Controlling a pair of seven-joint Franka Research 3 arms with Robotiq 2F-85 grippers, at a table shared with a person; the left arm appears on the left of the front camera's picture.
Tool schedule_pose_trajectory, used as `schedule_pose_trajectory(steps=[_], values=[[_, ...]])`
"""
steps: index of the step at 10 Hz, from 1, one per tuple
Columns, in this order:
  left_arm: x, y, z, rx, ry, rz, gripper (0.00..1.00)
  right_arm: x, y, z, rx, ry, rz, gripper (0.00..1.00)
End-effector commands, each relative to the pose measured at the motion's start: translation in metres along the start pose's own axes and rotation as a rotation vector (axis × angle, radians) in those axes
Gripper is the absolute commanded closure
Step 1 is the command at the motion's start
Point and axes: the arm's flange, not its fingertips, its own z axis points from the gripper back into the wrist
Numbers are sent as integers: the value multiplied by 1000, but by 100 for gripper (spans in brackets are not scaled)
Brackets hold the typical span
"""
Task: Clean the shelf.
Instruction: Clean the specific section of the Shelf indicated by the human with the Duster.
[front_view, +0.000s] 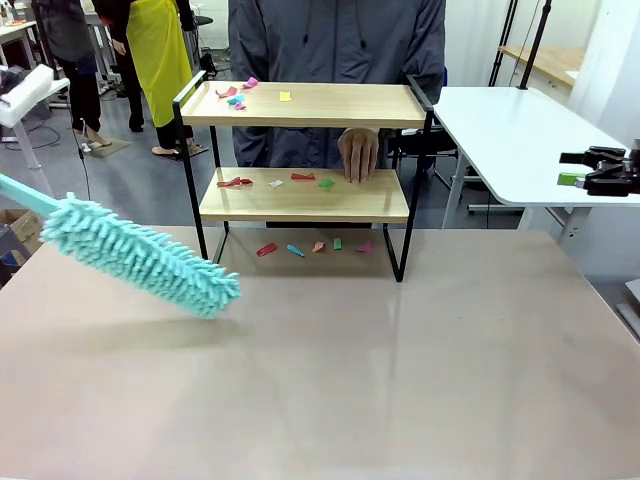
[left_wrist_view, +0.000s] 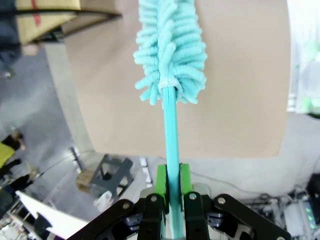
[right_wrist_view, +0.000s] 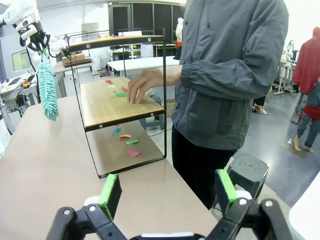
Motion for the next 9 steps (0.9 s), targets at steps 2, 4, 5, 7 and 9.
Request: schedule_pose_trajectory(steps=[2, 4, 5, 7, 9], values=[[37, -1, 35, -48, -238, 195, 87, 3, 0, -2, 1, -3, 5, 0], [85, -2, 52, -143, -333, 386, 87, 3, 0, -2, 1, -3, 5, 0], [107, -6, 59, -169, -358, 464, 87, 3, 0, -2, 1, -3, 5, 0], [151, -13, 61, -190, -387, 638, 87, 3, 0, -2, 1, -3, 5, 0], [164, -15, 57, -230, -414, 669, 87, 3, 0, -2, 1, -3, 5, 0]])
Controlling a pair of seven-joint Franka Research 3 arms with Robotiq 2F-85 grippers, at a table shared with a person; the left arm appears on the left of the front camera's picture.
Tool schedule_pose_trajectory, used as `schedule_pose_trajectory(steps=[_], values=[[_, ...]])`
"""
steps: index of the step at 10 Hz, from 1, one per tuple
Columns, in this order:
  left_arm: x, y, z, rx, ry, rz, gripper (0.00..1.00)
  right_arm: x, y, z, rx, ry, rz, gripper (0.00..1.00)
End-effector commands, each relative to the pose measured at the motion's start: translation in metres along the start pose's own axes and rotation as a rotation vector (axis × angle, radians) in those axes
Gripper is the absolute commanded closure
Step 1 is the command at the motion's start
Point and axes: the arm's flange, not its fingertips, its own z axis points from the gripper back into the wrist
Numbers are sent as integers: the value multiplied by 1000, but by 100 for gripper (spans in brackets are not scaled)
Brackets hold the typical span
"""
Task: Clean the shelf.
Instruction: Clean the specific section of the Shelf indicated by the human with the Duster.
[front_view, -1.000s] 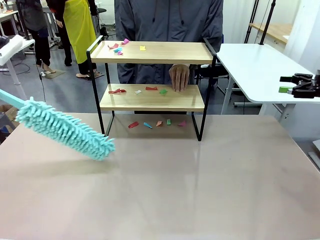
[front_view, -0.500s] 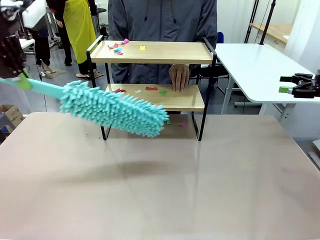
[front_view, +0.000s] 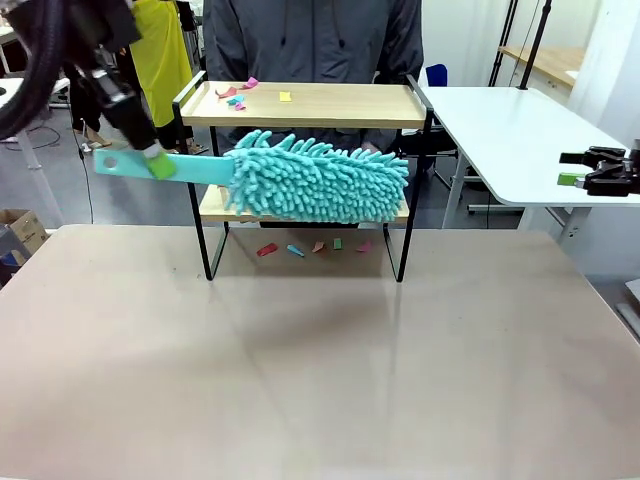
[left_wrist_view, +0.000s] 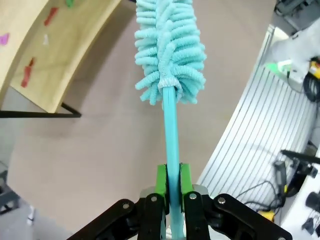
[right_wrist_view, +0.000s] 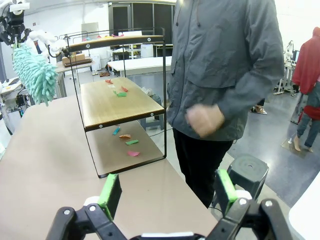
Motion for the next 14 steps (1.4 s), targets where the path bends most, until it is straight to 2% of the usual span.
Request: schedule_pose_trajectory(steps=[1, 4, 5, 6, 7, 8, 10, 12, 14], values=[[-8, 7, 5, 5, 14, -39, 87, 3, 0, -2, 1, -3, 5, 0], [-1, 2, -1, 0, 7, -6, 87, 3, 0, -2, 1, -3, 5, 0], [18, -13, -16, 3, 14, 62, 87, 3, 0, -2, 1, -3, 5, 0], [33, -28, -34, -19, -26, 169, 87, 3, 0, -2, 1, -3, 5, 0], [39, -32, -40, 99, -25, 277, 87, 3, 0, -2, 1, -3, 5, 0], [52, -46, -52, 102, -65, 357, 87, 3, 0, -2, 1, -3, 5, 0], [74, -63, -76, 190, -91, 522, 87, 3, 0, -2, 1, -3, 5, 0], [96, -68, -93, 140, -194, 569, 87, 3, 0, -2, 1, -3, 5, 0], [118, -68, -118, 185, -275, 641, 87, 3, 0, -2, 1, -3, 5, 0]])
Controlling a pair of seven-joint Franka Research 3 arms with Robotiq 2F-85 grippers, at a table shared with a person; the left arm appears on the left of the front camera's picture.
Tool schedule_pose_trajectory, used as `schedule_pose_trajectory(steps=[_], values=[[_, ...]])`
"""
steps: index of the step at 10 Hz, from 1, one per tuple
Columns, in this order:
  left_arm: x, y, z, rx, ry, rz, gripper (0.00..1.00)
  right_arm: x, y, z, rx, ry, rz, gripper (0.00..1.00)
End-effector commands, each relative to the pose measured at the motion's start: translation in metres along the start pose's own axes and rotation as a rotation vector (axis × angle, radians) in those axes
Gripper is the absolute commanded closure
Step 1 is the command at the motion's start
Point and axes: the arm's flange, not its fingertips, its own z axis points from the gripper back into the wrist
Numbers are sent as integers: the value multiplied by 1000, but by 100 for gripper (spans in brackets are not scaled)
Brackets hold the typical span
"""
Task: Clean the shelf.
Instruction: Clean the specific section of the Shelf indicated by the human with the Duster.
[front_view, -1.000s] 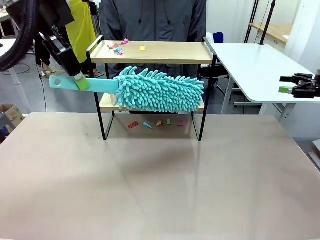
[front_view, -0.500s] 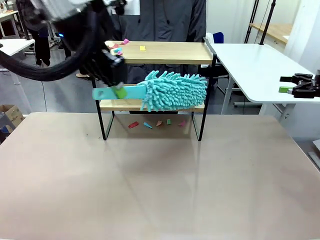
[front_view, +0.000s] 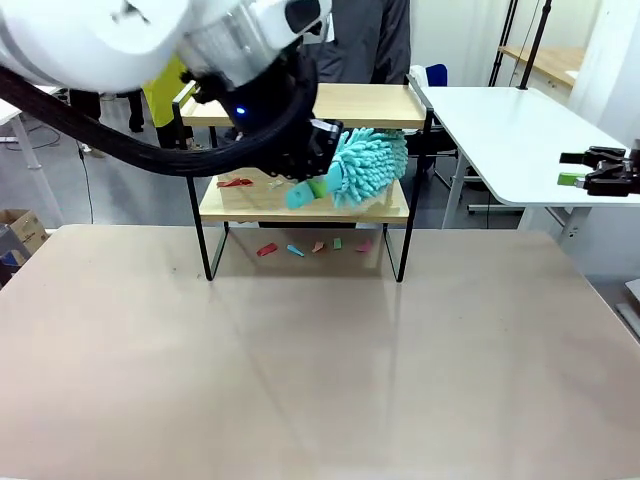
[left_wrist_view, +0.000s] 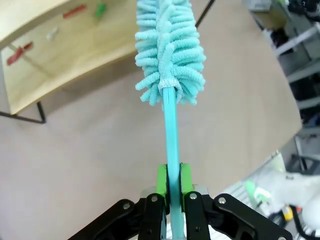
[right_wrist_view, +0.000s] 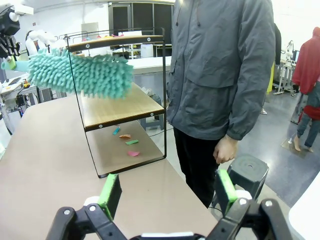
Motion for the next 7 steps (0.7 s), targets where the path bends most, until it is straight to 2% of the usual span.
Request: schedule_pose_trajectory(steps=[1, 3, 7], values=[[13, -15, -29, 56, -106, 64, 87, 3, 0, -2, 2, -3, 5, 0], [19, -23, -60, 113, -124, 87, 87, 3, 0, -2, 2, -3, 5, 0], [13, -26, -104, 107, -93, 131, 87, 3, 0, -2, 2, -3, 5, 0]])
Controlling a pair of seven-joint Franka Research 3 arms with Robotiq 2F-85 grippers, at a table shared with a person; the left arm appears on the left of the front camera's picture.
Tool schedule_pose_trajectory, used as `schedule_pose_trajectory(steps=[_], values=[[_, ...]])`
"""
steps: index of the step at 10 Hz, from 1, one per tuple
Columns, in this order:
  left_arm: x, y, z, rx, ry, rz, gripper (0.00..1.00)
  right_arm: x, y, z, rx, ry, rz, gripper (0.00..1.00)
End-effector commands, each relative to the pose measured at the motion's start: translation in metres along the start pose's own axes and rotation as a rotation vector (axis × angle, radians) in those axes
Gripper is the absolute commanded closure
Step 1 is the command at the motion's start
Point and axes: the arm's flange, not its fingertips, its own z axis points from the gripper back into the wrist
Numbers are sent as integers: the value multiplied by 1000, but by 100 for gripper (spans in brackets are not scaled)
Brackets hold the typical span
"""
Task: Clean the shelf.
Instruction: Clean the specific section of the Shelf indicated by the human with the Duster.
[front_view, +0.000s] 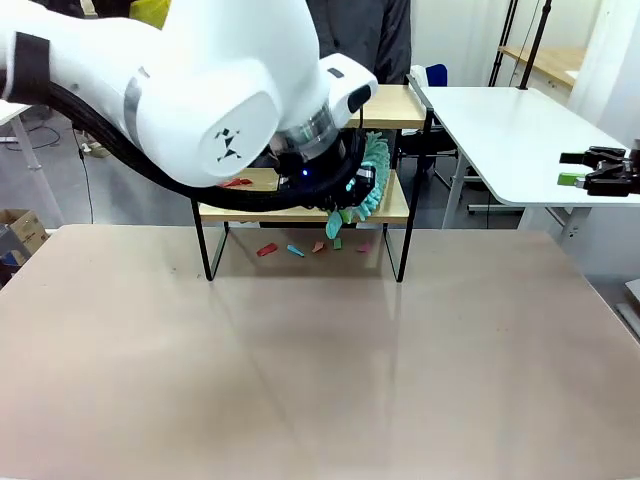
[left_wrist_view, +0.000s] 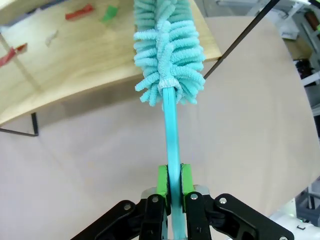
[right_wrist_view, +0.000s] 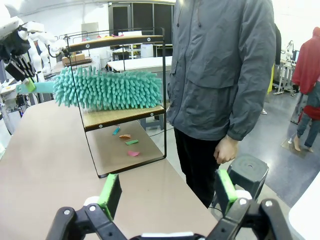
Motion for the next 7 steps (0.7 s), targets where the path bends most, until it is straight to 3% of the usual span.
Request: schedule_pose_trajectory(steps=[1, 3, 4, 7], values=[[0, -19, -13, -2, -1, 35, 87, 3, 0, -2, 2, -3, 5, 0], [-1, -18, -16, 1, 19, 88, 87, 3, 0, -2, 2, -3, 5, 0], [-7, -8, -15, -9, 31, 22, 87, 3, 0, -2, 2, -3, 5, 0], [-7, 0, -18, 10, 56, 68, 87, 3, 0, -2, 2, -3, 5, 0]])
